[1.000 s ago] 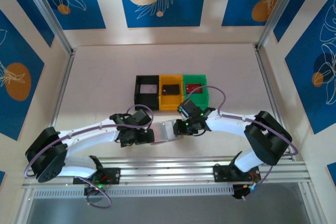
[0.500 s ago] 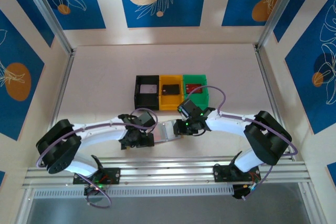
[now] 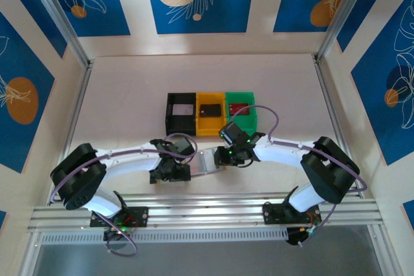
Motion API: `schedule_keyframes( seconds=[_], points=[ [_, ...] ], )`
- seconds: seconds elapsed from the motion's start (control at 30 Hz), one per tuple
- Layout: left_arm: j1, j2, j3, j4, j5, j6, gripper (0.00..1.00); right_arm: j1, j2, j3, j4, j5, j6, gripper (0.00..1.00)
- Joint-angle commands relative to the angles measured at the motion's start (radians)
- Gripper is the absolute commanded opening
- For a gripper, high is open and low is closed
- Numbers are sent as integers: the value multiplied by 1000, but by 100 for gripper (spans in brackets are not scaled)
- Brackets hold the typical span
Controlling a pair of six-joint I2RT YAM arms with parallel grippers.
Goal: Take the credit cards out of the card holder
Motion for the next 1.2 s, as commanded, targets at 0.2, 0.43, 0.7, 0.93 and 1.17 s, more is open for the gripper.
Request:
schedule_keyframes(
  seconds=[0.2,0.43,0.7,0.93,1.17],
  points=[
    [-19,75,-13,63,17,11,98,13,8,-15,56,-52,13,26],
    [-23,82,-14,70,18,12,98,12,-11,-16,60,-65,17,26],
    [-24,72,-17,64,14,15,98,10,-9,14,-36,33,29,26],
    [-25,79,-19,76,21,14,98,20,35,7,-18,45,47,26],
    [-26,85,-18,79,24,16,98,45,39,19,-4,30,37,24]
  ],
)
